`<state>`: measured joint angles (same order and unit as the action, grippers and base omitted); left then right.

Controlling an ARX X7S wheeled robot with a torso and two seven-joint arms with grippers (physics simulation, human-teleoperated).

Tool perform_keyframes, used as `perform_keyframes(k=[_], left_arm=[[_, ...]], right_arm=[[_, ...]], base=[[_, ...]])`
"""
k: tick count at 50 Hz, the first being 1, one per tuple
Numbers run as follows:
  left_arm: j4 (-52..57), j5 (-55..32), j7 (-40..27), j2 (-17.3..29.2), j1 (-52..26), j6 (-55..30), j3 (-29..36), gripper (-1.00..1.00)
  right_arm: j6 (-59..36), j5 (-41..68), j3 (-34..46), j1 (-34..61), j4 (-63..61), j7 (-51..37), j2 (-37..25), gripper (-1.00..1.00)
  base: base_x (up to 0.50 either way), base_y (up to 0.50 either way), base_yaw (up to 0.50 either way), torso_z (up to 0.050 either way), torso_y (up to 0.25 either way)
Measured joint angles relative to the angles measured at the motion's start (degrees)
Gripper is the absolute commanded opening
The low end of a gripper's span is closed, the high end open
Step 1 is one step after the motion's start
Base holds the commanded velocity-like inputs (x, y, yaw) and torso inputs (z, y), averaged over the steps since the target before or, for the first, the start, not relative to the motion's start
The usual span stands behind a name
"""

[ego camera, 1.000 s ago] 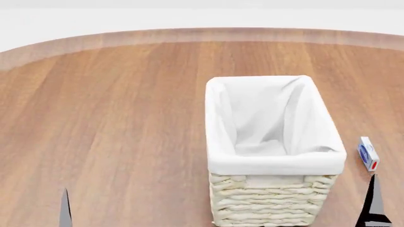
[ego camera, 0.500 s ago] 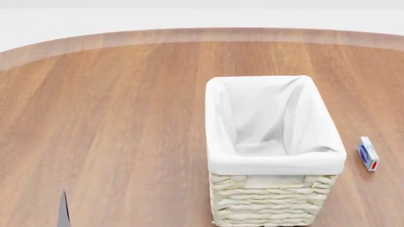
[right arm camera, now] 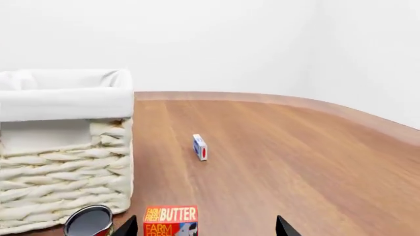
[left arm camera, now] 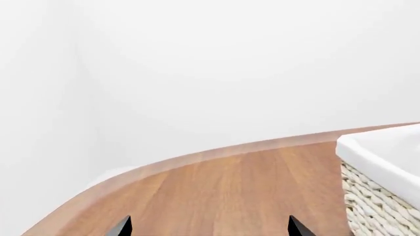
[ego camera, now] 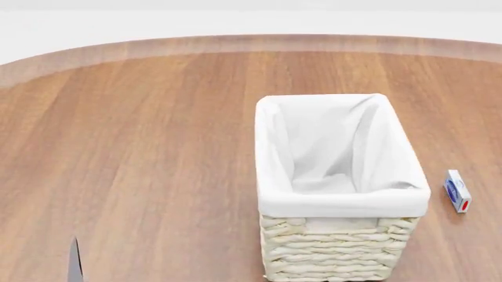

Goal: Pick up the alphabet soup and put it in the basket.

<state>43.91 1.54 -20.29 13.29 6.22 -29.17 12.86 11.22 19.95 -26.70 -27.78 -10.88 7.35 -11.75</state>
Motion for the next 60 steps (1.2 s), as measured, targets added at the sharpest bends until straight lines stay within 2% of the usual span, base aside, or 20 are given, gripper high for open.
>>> perform_keyframes(k=[31,60], left_arm=[[0.03,-0.86,-1.4,1.07,0.31,0.53,0.33,1.0],[0.88,-1.58,-2.54,1.99,0.67,0.43,0.31,1.0]], right_arm=[[14.41,-7.33,2.01,4.35,23.58,1.07,2.42,1.0],[17.41,-8.5,3.06,9.56,31.74,-0.79,2.6,1.0]], base=[[0.0,0.0,0.0,0.0,0.0],[0.0,0.0,0.0,0.0,0.0]])
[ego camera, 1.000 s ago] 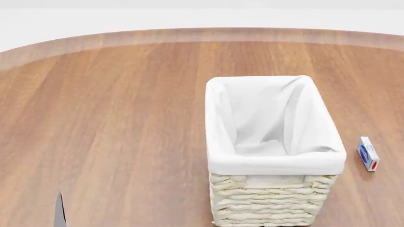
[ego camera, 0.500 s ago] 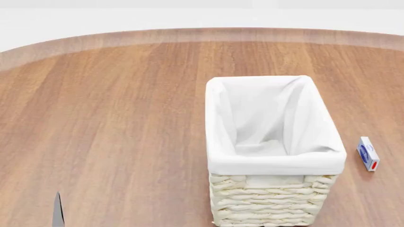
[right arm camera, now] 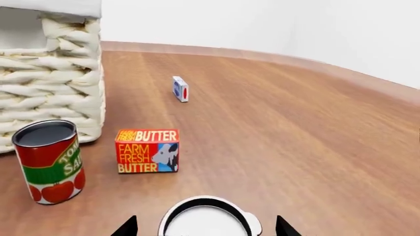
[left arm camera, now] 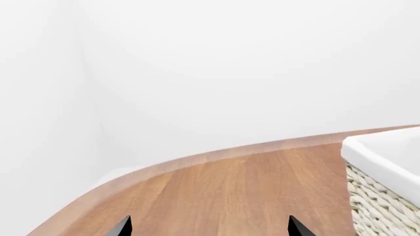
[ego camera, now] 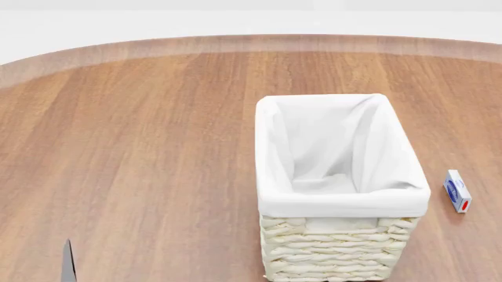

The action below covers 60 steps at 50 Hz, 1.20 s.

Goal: Pick up the alphabet soup and put it in the basket.

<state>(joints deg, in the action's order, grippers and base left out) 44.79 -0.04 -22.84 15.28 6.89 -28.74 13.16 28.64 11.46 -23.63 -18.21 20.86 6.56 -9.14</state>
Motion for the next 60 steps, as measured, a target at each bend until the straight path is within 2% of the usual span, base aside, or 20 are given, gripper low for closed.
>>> perform_keyframes(k=[22,23,45,50,60], left_arm=[[0.26,-0.52,-0.76,0.61,0.15,0.04,-0.04,1.0],[0.26,-0.55,-0.8,0.64,0.16,0.05,-0.04,1.0],[0.05,-1.06,-1.37,1.12,0.08,0.28,0.19,1.0],[-0.06,-1.19,-1.49,1.21,0.04,0.33,0.25,1.0],[-0.23,-1.52,-1.69,1.39,-0.02,0.44,0.31,1.0]], right_arm=[[6.56,-1.03,0.41,5.18,14.73,-0.41,-0.09,1.0],[6.72,-1.06,0.43,5.3,15.08,-0.43,-0.08,-1.0],[7.7,1.9,1.13,6.05,16.25,0.5,0.04,-1.0],[2.44,4.03,1.75,4.47,7.82,-0.25,0.26,-1.0],[-11.53,12.58,1.89,1.56,-18.12,-4.19,-1.74,-1.0]], base=[[0.0,0.0,0.0,0.0,0.0],[0.0,0.0,0.0,0.0,0.0],[0.0,0.0,0.0,0.0,0.0],[0.0,0.0,0.0,0.0,0.0],[0.0,0.0,0.0,0.0,0.0]])
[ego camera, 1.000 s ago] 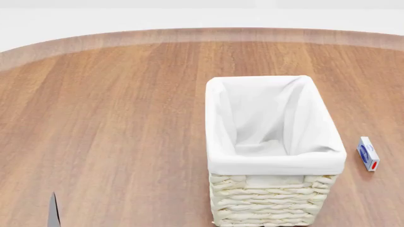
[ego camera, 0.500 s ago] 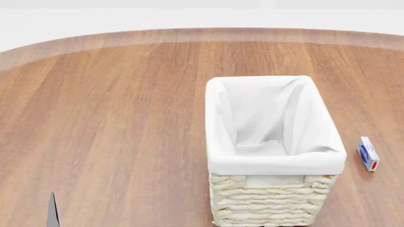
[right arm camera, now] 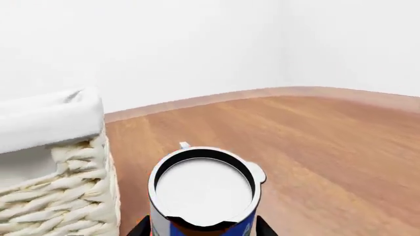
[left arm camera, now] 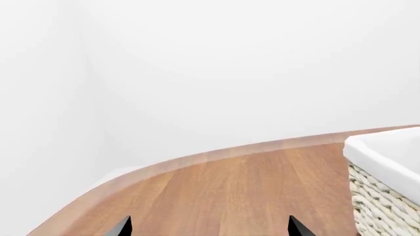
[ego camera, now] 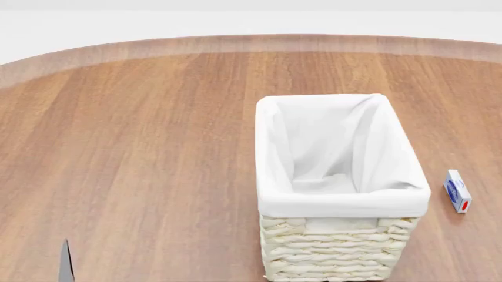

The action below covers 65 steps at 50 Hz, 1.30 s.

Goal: Pick up the alphabet soup and put it in the basket.

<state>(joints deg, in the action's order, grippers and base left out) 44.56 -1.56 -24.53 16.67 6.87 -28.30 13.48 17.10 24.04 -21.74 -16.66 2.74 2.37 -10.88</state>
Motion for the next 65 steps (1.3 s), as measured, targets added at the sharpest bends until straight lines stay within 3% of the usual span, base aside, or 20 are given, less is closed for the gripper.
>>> perform_keyframes(k=[13,28,47,65], left_arm=[[-0.17,-0.36,-0.25,0.21,-0.16,0.08,0.17,1.0],[-0.11,-0.98,-0.51,0.53,-0.02,0.45,0.05,1.0],[-0.58,-1.61,-0.88,0.76,-0.14,0.7,0.13,1.0],[-1.09,-2.24,-1.24,1.06,-0.02,1.23,0.0,1.0]], right_arm=[[-14.21,15.58,-4.14,-1.05,-28.16,-8.12,-7.09,-1.0],[-26.27,26.01,-4.65,7.61,-42.66,-20.43,-17.77,-1.0],[-39.69,23.4,12.65,31.61,-42.46,-31.06,-24.37,-1.0],[-43.7,14.01,28.92,51.5,-30.35,-30.96,-19.77,-1.0]], base=[[0.0,0.0,0.0,0.0,0.001],[0.0,0.0,0.0,0.0,0.0],[0.0,0.0,0.0,0.0,0.001],[0.0,0.0,0.0,0.0,0.001]])
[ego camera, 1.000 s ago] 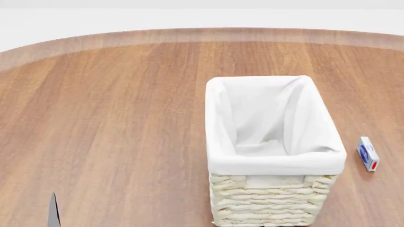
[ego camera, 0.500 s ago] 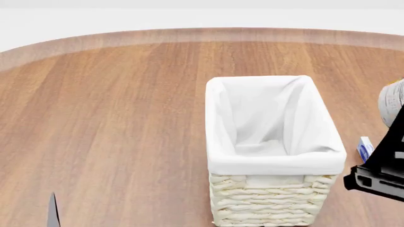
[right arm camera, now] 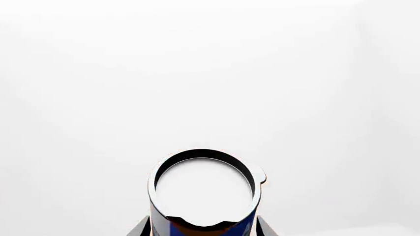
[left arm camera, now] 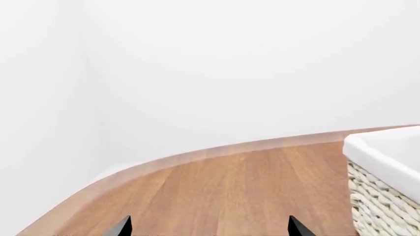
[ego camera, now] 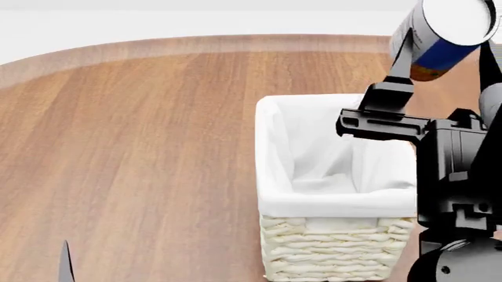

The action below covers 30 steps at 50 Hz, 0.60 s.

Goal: Pick up the alphabet soup and put it in the basket.

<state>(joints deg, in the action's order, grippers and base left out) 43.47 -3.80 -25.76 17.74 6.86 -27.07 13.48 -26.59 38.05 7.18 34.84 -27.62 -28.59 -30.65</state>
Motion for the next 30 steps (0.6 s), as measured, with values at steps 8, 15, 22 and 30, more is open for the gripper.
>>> perform_keyframes(k=[8,15,22,30], left_arm=[[-0.28,-0.3,-0.17,0.15,0.14,0.45,-0.17,1.0],[-0.38,-0.5,-0.34,0.29,0.25,0.71,-0.27,1.0],[-0.52,-0.69,-0.47,0.39,0.29,0.91,-0.31,1.0],[-0.95,-0.94,-0.56,0.47,0.18,1.12,-0.3,1.0]], right_arm=[[1.55,-4.16,5.88,7.44,9.41,2.33,4.23,-1.0],[3.22,-7.37,9.97,12.54,17.49,4.13,7.75,-1.0],[4.39,-9.95,13.0,17.56,26.94,5.67,11.07,-1.0],[4.94,-12.85,15.7,25.14,42.74,7.34,15.36,-1.0]], base=[[0.0,0.0,0.0,0.0,0.0],[0.0,0.0,0.0,0.0,0.001],[0.0,0.0,0.0,0.0,0.0],[0.0,0.0,0.0,0.0,0.001]])
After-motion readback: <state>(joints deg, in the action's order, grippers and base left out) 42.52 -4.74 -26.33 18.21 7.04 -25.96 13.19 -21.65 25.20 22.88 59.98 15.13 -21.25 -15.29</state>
